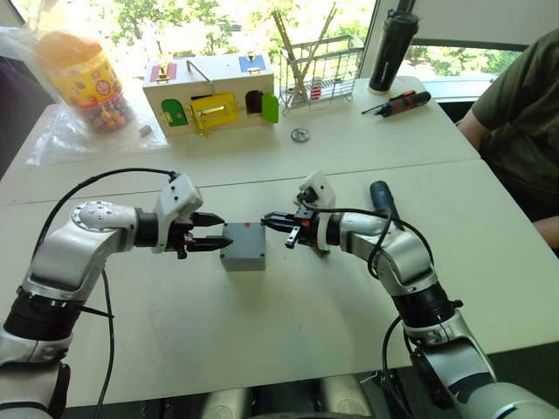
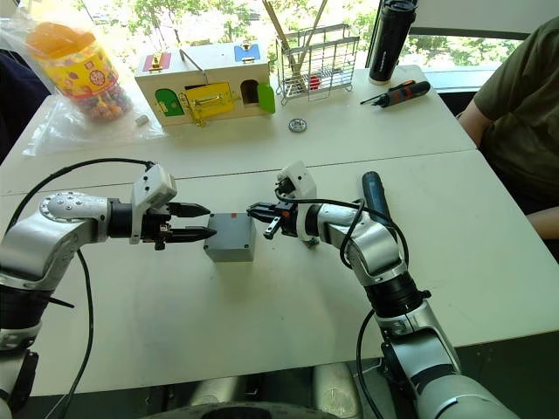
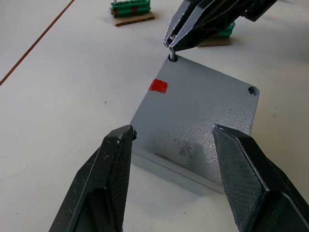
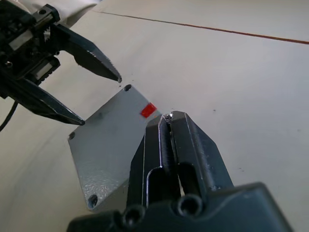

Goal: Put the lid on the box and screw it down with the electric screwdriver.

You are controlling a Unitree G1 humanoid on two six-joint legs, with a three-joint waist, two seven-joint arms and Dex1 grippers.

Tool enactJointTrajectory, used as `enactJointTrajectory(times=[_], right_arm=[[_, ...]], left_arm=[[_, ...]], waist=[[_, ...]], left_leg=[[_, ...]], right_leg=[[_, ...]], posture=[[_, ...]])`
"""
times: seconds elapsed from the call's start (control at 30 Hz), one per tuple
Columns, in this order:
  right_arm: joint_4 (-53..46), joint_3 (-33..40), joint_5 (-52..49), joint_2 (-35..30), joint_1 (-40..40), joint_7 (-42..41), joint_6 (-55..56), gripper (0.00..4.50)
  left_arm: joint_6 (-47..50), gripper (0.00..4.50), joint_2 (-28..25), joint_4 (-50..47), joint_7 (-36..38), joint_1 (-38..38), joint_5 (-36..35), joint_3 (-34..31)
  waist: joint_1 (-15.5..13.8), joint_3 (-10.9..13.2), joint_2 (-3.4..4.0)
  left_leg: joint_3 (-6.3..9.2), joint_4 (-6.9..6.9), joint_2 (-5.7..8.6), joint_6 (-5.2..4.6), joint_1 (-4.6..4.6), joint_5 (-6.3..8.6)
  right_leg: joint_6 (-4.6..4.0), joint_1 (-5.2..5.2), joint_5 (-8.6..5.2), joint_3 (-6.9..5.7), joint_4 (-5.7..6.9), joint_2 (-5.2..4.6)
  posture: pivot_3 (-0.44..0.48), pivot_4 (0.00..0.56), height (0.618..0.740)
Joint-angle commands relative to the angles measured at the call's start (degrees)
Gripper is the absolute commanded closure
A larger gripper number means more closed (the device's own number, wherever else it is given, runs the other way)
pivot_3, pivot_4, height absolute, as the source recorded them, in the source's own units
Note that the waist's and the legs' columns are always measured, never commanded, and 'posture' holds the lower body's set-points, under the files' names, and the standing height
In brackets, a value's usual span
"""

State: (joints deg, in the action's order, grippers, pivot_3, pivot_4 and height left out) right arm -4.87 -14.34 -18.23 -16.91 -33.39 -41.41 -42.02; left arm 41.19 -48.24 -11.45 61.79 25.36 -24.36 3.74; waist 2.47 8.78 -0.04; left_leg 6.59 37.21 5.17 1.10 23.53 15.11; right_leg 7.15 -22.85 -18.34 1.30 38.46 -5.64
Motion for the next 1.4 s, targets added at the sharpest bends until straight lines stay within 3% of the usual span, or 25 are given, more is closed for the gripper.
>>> enactJointTrajectory(times=[0.03, 0.27, 0.37, 0.53, 0.57, 0.8, 0.83, 0.87, 1.0, 1.1, 1.23, 1.4], right_arm=[[-0.45, -0.07, 0.19, 0.42, -1.01, -0.16, 1.20, 4.46], [-0.56, -0.79, 0.14, 0.49, -0.72, -0.45, 1.05, 4.46], [-0.49, -1.02, 0.24, 0.44, -0.90, -0.42, 1.17, 3.55], [-1.21, -0.27, 0.16, -0.08, -1.44, -0.27, 1.01, 0.97], [-1.74, 0.27, -0.13, -0.34, -1.73, -0.18, 0.57, 0.63], [-13.09, 13.11, -10.00, -9.52, -3.60, -0.36, -14.33, 0.63], [-14.32, 15.75, -11.84, -13.31, -4.30, -1.40, -18.04, 0.63], [-15.20, 17.57, -13.48, -16.73, -4.92, -2.54, -21.18, 0.06], [-13.02, 19.80, -16.50, -29.84, -10.51, -4.93, -31.97, 0.01], [-6.51, 17.34, -16.16, -36.53, -15.59, -4.29, -42.35, 0.01], [0.53, 5.77, -17.11, -46.28, -17.49, -7.46, -50.11, 0.01], [14.27, -4.48, -16.02, -46.93, -22.68, -9.80, -50.48, 0.01]], left_arm=[[-0.35, 1.83, -0.13, -1.06, -0.21, 0.45, -0.18, -0.44], [-0.28, 1.83, -0.10, -1.28, -0.48, 0.29, -0.29, -0.47], [-0.37, 1.83, -0.05, -1.01, -0.44, 0.56, -0.27, -0.38], [-0.22, 1.83, 0.46, -0.92, -0.47, 0.96, -0.57, -0.33], [-0.14, 1.83, 0.73, -0.86, -0.46, 1.16, -0.77, -0.40], [1.81, 1.83, 4.99, -3.15, 0.30, 5.45, -4.67, -0.18], [1.65, 1.83, 5.60, -3.74, 0.83, 6.29, -5.02, 0.60], [1.47, 1.83, 6.07, -4.24, 1.28, 6.89, -5.17, 1.31], [-0.20, 1.83, 7.43, -5.93, 3.37, 8.33, -4.94, 4.46], [-2.54, 1.83, 8.47, -6.72, 4.35, 9.32, -3.51, 7.22], [-5.48, 1.83, 10.09, -6.11, 4.32, 10.41, -1.48, 9.90], [-6.47, 1.83, 12.53, -6.61, 2.62, 9.41, -0.47, 11.04]], waist=[[0.00, 0.00, 0.00], [0.01, 0.00, 0.00], [0.01, 0.00, 0.00], [0.01, 0.00, 0.00], [0.00, 0.00, 0.00], [-0.63, 0.00, -0.01], [-0.73, 0.00, 0.00], [-1.14, 0.00, 0.00], [-1.53, 0.03, 0.04], [-1.40, 0.02, 0.04], [-1.83, 0.02, 0.03], [-1.51, 0.04, 0.01]], left_leg=[[0.00, 0.00, 0.00, 0.00, 0.00, 0.00], [0.00, 0.00, 0.00, 0.00, 0.00, 0.00], [0.00, 0.00, 0.00, 0.00, 0.00, 0.00], [0.00, 0.00, 0.00, 0.00, 0.00, 0.00], [0.00, 0.00, 0.00, 0.00, 0.00, 0.00], [0.01, 0.06, 0.03, -0.01, 0.01, 0.00], [0.01, 0.08, 0.03, -0.01, 0.01, 0.01], [0.01, 0.09, 0.03, -0.02, 0.01, 0.01], [-0.07, 0.04, 0.00, -0.03, 0.01, 0.02], [-0.11, 0.02, -0.07, -0.03, 0.00, 0.02], [-0.12, 0.00, -0.08, -0.06, 0.01, 0.03], [-0.31, 0.12, 0.00, -0.12, 0.02, 0.07]], right_leg=[[0.00, 0.00, 0.00, 0.00, 0.00, 0.00], [0.00, 0.00, 0.00, 0.00, 0.00, 0.00], [0.00, 0.00, 0.00, 0.00, 0.00, 0.00], [0.00, 0.00, 0.00, 0.00, 0.00, 0.00], [0.00, 0.00, 0.00, 0.00, 0.00, 0.00], [0.00, 0.06, 0.00, -0.01, -0.02, -0.03], [0.00, 0.08, 0.00, -0.01, -0.04, -0.03], [0.00, 0.09, 0.00, -0.02, -0.05, -0.03], [0.00, 0.12, 0.00, 0.01, -0.15, -0.03], [0.00, 0.10, 0.00, 0.05, -0.15, -0.04], [-0.01, 0.14, 0.00, 0.07, -0.25, -0.10], [0.00, 0.18, 0.00, 0.11, -0.29, -0.20]], posture=[[0.000, 0.150, 0.740], [0.000, 0.150, 0.740], [0.000, 0.150, 0.740], [0.000, 0.150, 0.740], [0.000, 0.150, 0.740], [0.000, 0.150, 0.740], [0.000, 0.150, 0.740], [0.000, 0.150, 0.740], [0.000, 0.150, 0.740], [0.000, 0.150, 0.740], [0.000, 0.150, 0.740], [0.000, 0.150, 0.740]])
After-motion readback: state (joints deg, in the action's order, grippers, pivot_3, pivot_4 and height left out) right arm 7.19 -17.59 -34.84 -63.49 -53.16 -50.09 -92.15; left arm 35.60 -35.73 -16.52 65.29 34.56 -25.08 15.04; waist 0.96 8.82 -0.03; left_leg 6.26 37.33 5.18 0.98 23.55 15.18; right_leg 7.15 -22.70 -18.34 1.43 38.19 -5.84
